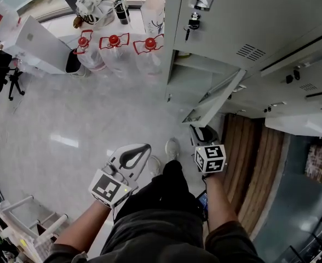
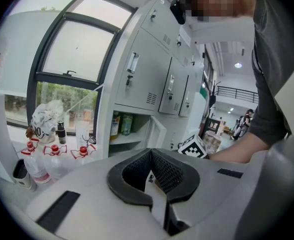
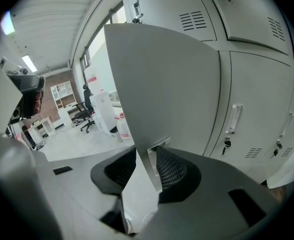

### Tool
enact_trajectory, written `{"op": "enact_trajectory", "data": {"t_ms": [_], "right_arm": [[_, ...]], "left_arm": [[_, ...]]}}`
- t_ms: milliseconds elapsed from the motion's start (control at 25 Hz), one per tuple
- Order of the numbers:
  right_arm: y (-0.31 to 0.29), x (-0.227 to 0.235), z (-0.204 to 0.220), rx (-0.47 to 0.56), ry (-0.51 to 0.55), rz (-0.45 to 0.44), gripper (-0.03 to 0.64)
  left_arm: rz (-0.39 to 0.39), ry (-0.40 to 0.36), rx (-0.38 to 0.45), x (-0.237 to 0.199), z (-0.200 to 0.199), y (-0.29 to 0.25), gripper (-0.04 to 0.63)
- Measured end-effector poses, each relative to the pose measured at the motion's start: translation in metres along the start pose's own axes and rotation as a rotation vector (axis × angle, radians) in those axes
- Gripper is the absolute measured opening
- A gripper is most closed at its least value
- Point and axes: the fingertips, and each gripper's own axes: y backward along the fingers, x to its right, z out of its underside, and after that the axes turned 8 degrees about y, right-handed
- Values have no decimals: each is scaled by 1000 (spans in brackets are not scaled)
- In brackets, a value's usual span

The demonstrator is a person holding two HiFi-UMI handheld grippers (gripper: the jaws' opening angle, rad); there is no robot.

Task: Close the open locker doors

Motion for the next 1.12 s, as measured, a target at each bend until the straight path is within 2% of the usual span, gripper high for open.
{"op": "enact_trajectory", "data": {"t_ms": [320, 920, 1040, 1080, 1120], "right_arm": [[-27, -10, -19, 15, -21, 38, 121], [-72, -15, -54, 55, -28, 9, 113], [-82, -10, -57, 39, -31, 24, 103], [-86, -6, -56, 27, -40, 34, 67], [-89, -1, -56, 19, -48, 37, 61]], "left_arm": [[-33, 7, 3, -16, -8, -1, 10], [-99, 37, 10, -42, -21, -12, 10], [-116, 46, 9, -47, -24, -14, 11], [-121, 47, 9, -48, -25, -15, 10], [-125, 47, 9, -49, -26, -16, 11]]}}
